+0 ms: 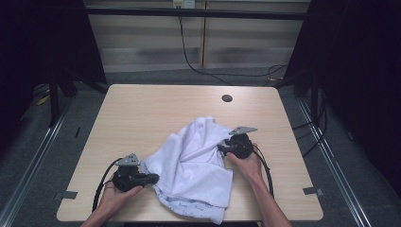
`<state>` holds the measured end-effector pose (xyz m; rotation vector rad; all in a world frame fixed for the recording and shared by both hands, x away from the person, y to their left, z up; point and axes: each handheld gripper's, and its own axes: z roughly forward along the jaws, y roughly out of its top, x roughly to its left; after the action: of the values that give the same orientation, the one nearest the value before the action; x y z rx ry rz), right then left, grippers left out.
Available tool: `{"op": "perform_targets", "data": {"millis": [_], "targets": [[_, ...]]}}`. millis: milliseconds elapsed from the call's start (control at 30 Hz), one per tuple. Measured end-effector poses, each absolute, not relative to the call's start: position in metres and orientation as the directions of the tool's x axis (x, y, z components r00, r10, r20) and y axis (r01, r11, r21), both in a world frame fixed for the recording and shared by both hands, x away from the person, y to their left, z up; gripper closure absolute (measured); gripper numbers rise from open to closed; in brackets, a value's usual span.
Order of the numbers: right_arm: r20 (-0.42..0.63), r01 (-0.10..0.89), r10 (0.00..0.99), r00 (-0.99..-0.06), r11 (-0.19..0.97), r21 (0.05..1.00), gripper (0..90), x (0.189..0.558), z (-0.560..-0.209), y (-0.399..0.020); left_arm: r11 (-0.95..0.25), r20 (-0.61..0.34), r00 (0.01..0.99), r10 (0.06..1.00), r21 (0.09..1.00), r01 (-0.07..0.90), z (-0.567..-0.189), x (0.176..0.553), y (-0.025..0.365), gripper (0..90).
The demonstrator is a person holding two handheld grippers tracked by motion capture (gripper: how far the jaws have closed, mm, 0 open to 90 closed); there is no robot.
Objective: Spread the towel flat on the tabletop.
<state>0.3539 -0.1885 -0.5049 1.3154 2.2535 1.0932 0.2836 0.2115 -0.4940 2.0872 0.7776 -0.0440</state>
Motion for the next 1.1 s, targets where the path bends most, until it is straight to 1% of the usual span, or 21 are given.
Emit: {"op": "perform_targets", "data": {"millis": [67, 100, 167, 200, 233, 267, 400, 467, 567, 600, 633, 667, 700, 733, 767, 800, 833, 933, 967, 1067, 1100], "targets": [[0.109, 0.570, 0.827, -0.551, 0.278, 0.773, 54.2, 0.348, -0.495, -0.189, -0.390, -0.306, 0.807, 0.505, 0.753, 0.530, -0.489, 0.284, 0.216, 84.8], [0.101, 0.535, 0.810, -0.578, 0.282, 0.796, 54.4, 0.337, -0.480, -0.191, -0.366, -0.297, 0.796, 0.527, 0.766, 0.528, -0.485, 0.288, 0.221, 82.2], [0.092, 0.519, 0.807, -0.584, 0.284, 0.806, 54.9, 0.330, -0.472, -0.192, -0.363, -0.287, 0.791, 0.540, 0.769, 0.527, -0.483, 0.291, 0.223, 79.8], [0.117, 0.498, 0.781, -0.614, 0.267, 0.825, 58.9, 0.316, -0.462, -0.196, -0.327, -0.285, 0.776, 0.563, 0.785, 0.526, -0.479, 0.298, 0.228, 76.0], [0.117, 0.498, 0.781, -0.614, 0.267, 0.825, 58.9, 0.316, -0.462, -0.196, -0.327, -0.285, 0.776, 0.563, 0.785, 0.526, -0.479, 0.298, 0.228, 76.0], [0.136, 0.484, 0.753, -0.643, 0.263, 0.835, 63.1, 0.300, -0.457, -0.198, -0.313, -0.282, 0.769, 0.574, 0.792, 0.524, -0.477, 0.300, 0.230, 74.8], [0.168, 0.488, 0.701, -0.693, 0.285, 0.825, 66.8, 0.274, -0.462, -0.195, -0.297, -0.277, 0.747, 0.604, 0.791, 0.534, -0.479, 0.313, 0.234, 72.7], [0.200, 0.499, 0.663, -0.722, 0.298, 0.814, 67.2, 0.257, -0.474, -0.190, -0.337, -0.227, 0.740, 0.633, 0.781, 0.527, -0.485, 0.320, 0.230, 71.3], [0.215, 0.505, 0.650, -0.729, 0.300, 0.809, 67.1, 0.246, -0.482, -0.187, -0.354, -0.231, 0.745, 0.625, 0.767, 0.535, -0.495, 0.325, 0.225, 68.0], [0.226, 0.512, 0.641, -0.733, 0.302, 0.804, 66.8, 0.242, -0.483, -0.185, -0.377, -0.213, 0.756, 0.619, 0.764, 0.524, -0.496, 0.326, 0.224, 68.0], [0.233, 0.511, 0.627, -0.744, 0.309, 0.802, 66.6, 0.238, -0.484, -0.184, -0.400, -0.179, 0.756, 0.630, 0.760, 0.513, -0.498, 0.326, 0.222, 65.4], [0.238, 0.512, 0.614, -0.752, 0.317, 0.798, 65.7, 0.234, -0.484, -0.182, -0.394, -0.190, 0.747, 0.637, 0.753, 0.528, -0.500, 0.327, 0.221, 60.9], [0.252, 0.522, 0.599, -0.760, 0.333, 0.785, 61.7, 0.228, -0.488, -0.180, -0.387, -0.212, 0.752, 0.624, 0.752, 0.533, -0.503, 0.328, 0.222, 64.4], [0.254, 0.528, 0.594, -0.763, 0.346, 0.776, 61.0, 0.226, -0.492, -0.179, -0.408, -0.182, 0.761, 0.623, 0.754, 0.514, -0.503, 0.327, 0.221, 69.6], [0.254, 0.528, 0.594, -0.763, 0.346, 0.776, 61.0, 0.226, -0.492, -0.179, -0.428, -0.161, 0.767, 0.621, 0.750, 0.505, -0.503, 0.326, 0.221, 69.6], [0.230, 0.527, 0.609, -0.760, 0.368, 0.766, 59.8, 0.224, -0.496, -0.178, -0.430, -0.162, 0.764, 0.624, 0.746, 0.509, -0.503, 0.326, 0.222, 75.1], [0.198, 0.525, 0.617, -0.762, 0.408, 0.747, 60.4, 0.226, -0.502, -0.178, -0.425, -0.170, 0.761, 0.626, 0.744, 0.516, -0.503, 0.325, 0.223, 84.5], [0.191, 0.525, 0.632, -0.751, 0.397, 0.753, 59.8, 0.232, -0.503, -0.180, -0.419, -0.203, 0.763, 0.614, 0.735, 0.532, -0.503, 0.323, 0.227, 87.0], [0.171, 0.516, 0.637, -0.752, 0.407, 0.754, 60.3, 0.236, -0.504, -0.181, -0.416, -0.211, 0.764, 0.610, 0.735, 0.535, -0.503, 0.323, 0.228, 87.4], [0.187, 0.537, 0.661, -0.727, 0.377, 0.755, 63.7, 0.250, -0.506, -0.186, -0.402, -0.232, 0.758, 0.610, 0.734, 0.548, -0.504, 0.324, 0.227, 88.0], [0.163, 0.531, 0.674, -0.720, 0.385, 0.755, 63.9, 0.255, -0.505, -0.187, -0.408, -0.226, 0.760, 0.609, 0.733, 0.545, -0.504, 0.323, 0.227, 88.0]]}}
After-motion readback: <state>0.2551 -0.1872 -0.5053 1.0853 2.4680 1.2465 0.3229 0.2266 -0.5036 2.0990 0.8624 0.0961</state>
